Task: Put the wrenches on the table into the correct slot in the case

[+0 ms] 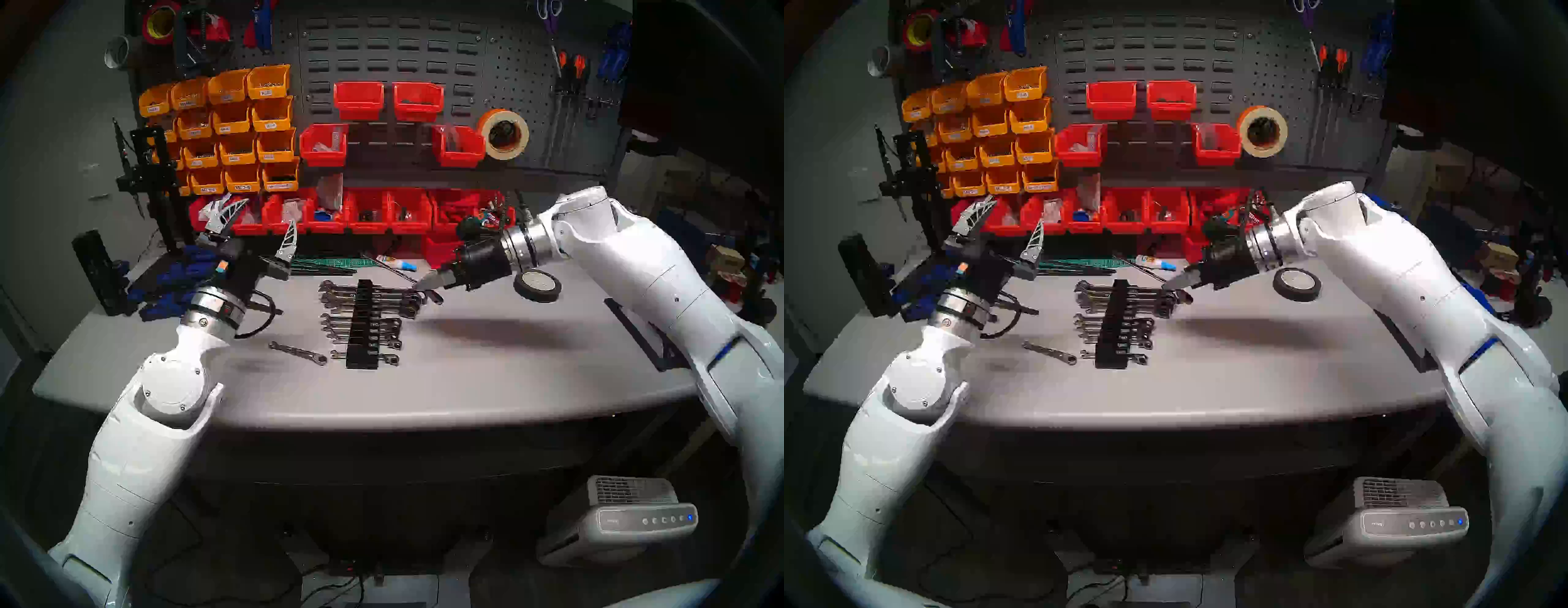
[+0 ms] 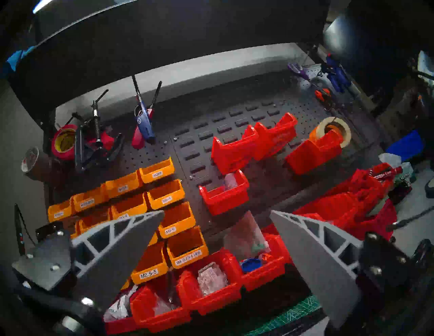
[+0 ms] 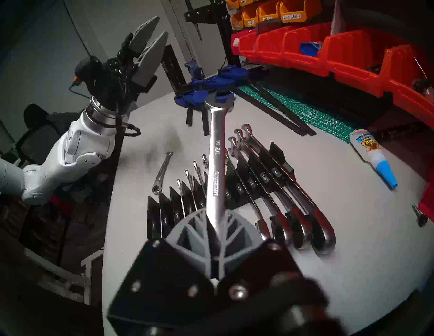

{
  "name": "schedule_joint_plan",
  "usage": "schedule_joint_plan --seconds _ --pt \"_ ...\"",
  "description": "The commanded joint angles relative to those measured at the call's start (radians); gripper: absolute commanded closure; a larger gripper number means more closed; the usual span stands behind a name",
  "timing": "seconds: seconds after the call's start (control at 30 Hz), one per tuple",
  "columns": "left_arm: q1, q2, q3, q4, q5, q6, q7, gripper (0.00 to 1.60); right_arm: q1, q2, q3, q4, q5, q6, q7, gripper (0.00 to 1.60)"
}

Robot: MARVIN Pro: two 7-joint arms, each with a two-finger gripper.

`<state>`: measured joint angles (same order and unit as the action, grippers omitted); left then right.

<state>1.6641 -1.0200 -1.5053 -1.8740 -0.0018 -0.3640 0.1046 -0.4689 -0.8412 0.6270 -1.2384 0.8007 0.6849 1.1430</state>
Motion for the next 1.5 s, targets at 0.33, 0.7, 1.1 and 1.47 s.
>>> schedule_joint_plan --seconds 0.33,0.7,1.1,1.47 --pt "0.0 -0.048 0.033 0.06 0.373 -0.234 0.17 0.0 0.075 -0.038 -0.003 0.004 -0.013 -0.005 0.029 1.6" --pt "-0.059 -0.106 0.071 0.137 0.582 -0.253 0.253 0.0 0.108 -0.061 -0.023 0.009 -0.032 0.006 0.026 1.6" --pt "-0.097 -0.059 0.0 0.022 0.387 -0.114 0.119 0.0 0.119 -0.048 -0.023 0.009 -0.032 0.023 0.005 1.6" --pt "-0.11 0.038 -0.064 -0.072 0.261 0.07 -0.091 0.0 0.121 -0.042 -0.022 0.003 -0.026 0.022 0.0 1.6"
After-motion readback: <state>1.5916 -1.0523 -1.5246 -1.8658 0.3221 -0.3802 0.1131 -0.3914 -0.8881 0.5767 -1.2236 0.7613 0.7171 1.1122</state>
